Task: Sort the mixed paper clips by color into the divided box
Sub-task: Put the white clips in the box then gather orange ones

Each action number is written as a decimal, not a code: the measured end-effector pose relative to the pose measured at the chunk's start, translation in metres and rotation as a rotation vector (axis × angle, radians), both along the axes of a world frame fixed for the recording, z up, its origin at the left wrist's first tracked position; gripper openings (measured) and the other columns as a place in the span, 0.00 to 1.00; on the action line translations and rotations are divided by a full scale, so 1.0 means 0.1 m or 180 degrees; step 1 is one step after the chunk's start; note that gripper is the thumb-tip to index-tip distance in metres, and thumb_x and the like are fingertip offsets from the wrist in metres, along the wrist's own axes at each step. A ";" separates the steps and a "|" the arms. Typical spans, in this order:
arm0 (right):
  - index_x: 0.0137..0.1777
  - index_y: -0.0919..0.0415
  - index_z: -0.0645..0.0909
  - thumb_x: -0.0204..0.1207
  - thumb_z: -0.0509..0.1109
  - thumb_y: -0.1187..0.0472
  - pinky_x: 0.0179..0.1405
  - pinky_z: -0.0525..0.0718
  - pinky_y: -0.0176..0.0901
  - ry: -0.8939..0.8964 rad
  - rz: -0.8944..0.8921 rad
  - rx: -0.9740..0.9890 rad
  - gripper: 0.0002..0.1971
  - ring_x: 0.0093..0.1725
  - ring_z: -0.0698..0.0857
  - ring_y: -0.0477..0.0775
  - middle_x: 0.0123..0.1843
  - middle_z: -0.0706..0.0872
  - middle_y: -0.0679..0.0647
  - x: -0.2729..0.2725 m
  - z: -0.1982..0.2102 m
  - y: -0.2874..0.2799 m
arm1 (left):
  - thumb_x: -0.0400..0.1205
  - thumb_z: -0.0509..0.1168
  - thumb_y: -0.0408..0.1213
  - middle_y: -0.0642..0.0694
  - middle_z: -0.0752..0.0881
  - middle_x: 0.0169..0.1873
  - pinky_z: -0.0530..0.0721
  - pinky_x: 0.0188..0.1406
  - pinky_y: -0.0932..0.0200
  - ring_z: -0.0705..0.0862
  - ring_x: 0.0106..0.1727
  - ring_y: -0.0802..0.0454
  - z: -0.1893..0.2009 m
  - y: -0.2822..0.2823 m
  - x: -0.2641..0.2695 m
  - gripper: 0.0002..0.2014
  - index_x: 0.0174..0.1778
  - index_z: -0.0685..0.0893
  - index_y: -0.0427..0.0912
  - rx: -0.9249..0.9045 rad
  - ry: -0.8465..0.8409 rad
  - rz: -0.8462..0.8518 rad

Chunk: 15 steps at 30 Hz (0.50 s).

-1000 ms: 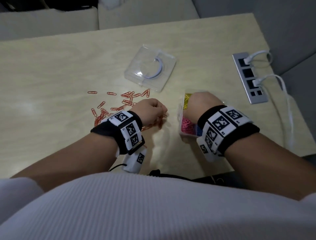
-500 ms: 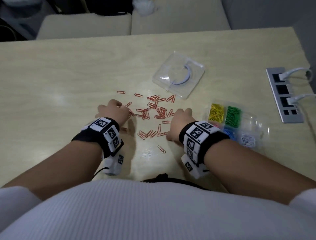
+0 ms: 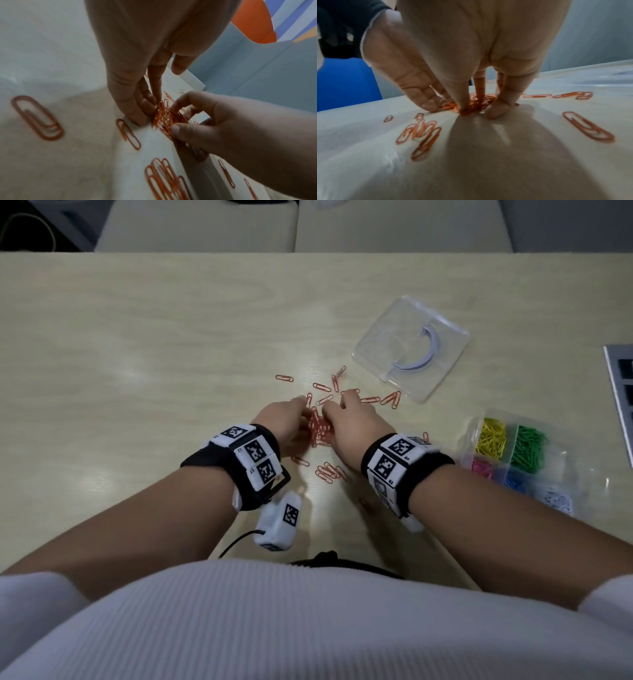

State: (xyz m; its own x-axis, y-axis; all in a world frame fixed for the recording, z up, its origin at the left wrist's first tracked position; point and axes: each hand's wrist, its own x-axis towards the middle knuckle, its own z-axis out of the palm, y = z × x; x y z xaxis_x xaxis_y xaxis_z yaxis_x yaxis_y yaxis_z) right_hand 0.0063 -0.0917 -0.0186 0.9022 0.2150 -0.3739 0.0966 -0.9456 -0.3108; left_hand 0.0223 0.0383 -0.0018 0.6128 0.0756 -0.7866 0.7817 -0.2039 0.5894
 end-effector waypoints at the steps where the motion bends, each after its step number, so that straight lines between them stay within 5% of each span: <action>1: 0.61 0.56 0.71 0.78 0.62 0.64 0.48 0.81 0.55 -0.0052 0.0055 -0.0022 0.13 0.54 0.75 0.64 0.59 0.68 0.58 0.01 -0.01 0.00 | 0.86 0.54 0.48 0.44 0.82 0.34 0.80 0.48 0.51 0.80 0.35 0.47 -0.02 0.02 0.01 0.18 0.45 0.84 0.39 -0.0094 0.0033 0.0088; 7: 0.49 0.58 0.74 0.75 0.64 0.67 0.38 0.74 0.46 -0.0122 0.0245 -0.0080 0.05 0.47 0.80 0.63 0.51 0.73 0.58 0.04 -0.04 -0.01 | 0.87 0.53 0.48 0.45 0.85 0.35 0.82 0.46 0.52 0.85 0.37 0.49 -0.09 0.10 0.03 0.19 0.45 0.84 0.39 -0.0327 0.0054 0.0248; 12: 0.50 0.59 0.81 0.73 0.67 0.64 0.46 0.73 0.42 -0.0181 0.0147 0.0618 0.07 0.50 0.78 0.55 0.51 0.79 0.56 0.06 0.19 0.10 | 0.88 0.50 0.45 0.46 0.82 0.25 0.85 0.44 0.50 0.82 0.28 0.51 -0.08 0.05 0.01 0.20 0.39 0.81 0.39 -0.0757 0.0217 0.0245; 15: 0.50 0.54 0.82 0.72 0.67 0.62 0.49 0.78 0.46 -0.0141 0.0409 0.0720 0.08 0.50 0.79 0.53 0.50 0.81 0.53 0.09 0.35 0.23 | 0.84 0.53 0.37 0.42 0.80 0.28 0.89 0.33 0.47 0.79 0.27 0.48 -0.09 0.09 -0.01 0.12 0.47 0.81 0.36 -0.1044 0.0317 0.0422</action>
